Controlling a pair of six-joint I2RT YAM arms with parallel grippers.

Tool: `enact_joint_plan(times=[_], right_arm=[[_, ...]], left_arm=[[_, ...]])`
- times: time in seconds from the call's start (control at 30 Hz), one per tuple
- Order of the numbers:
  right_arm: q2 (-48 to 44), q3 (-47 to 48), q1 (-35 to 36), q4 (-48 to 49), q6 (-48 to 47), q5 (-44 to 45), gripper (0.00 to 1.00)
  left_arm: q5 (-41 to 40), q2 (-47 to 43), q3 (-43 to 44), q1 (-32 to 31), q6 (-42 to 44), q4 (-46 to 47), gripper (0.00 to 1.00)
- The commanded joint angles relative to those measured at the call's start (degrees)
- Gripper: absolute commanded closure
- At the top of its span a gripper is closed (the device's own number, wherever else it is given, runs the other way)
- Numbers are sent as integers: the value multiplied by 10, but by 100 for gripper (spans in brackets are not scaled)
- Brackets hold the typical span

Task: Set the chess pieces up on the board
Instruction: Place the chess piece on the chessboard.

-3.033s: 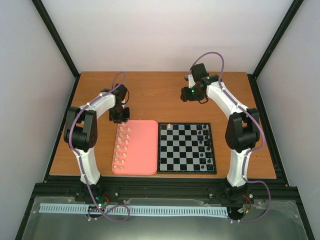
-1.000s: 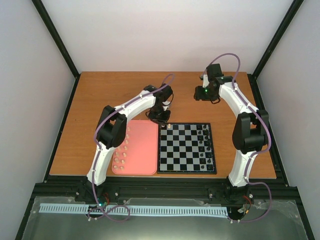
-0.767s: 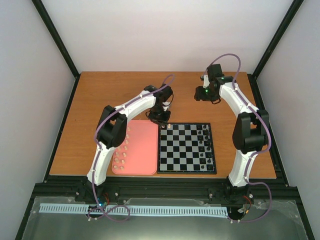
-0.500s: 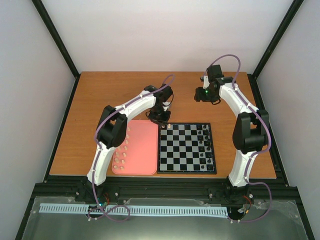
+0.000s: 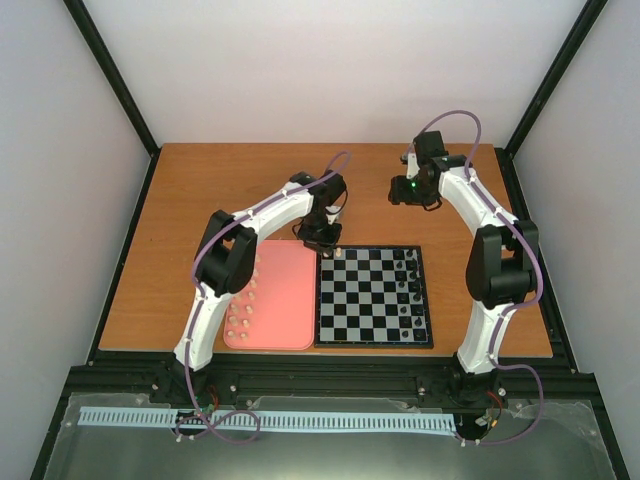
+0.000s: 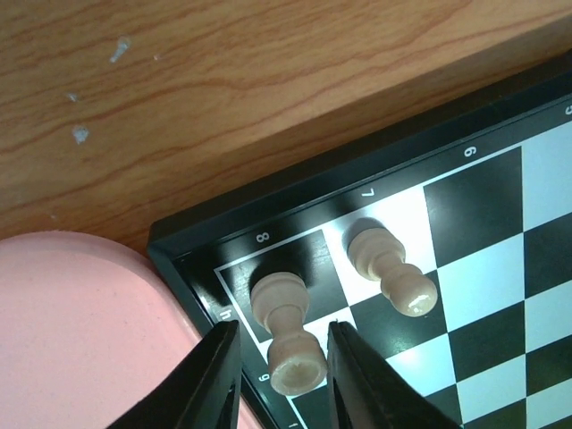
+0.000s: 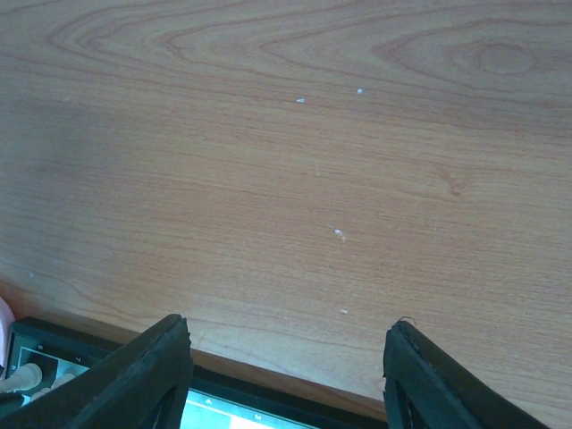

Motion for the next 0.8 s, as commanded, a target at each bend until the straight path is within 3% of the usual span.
enact_joint_plan(times=[0.0,0.27,0.43,0.63,0.77], right_arm=[[-24,-3,-6,6,-3,-2,40],[-25,2,-6,7,-6,-9,40],[-28,10,-6,4,-8,-13,40],[-31,11,-6,4,-6,-22,40],[-32,12,-6,3,-4,-33,39]], left_arm=[[8,8,21,-2,-2,7,67],[7,-6,30,-2,0,4,41],[-17,-25,60,-2,0,-14,32],[-66,-63,73,25,-7,-34,31],[-106,-123,-24,75,-21,-13,38]])
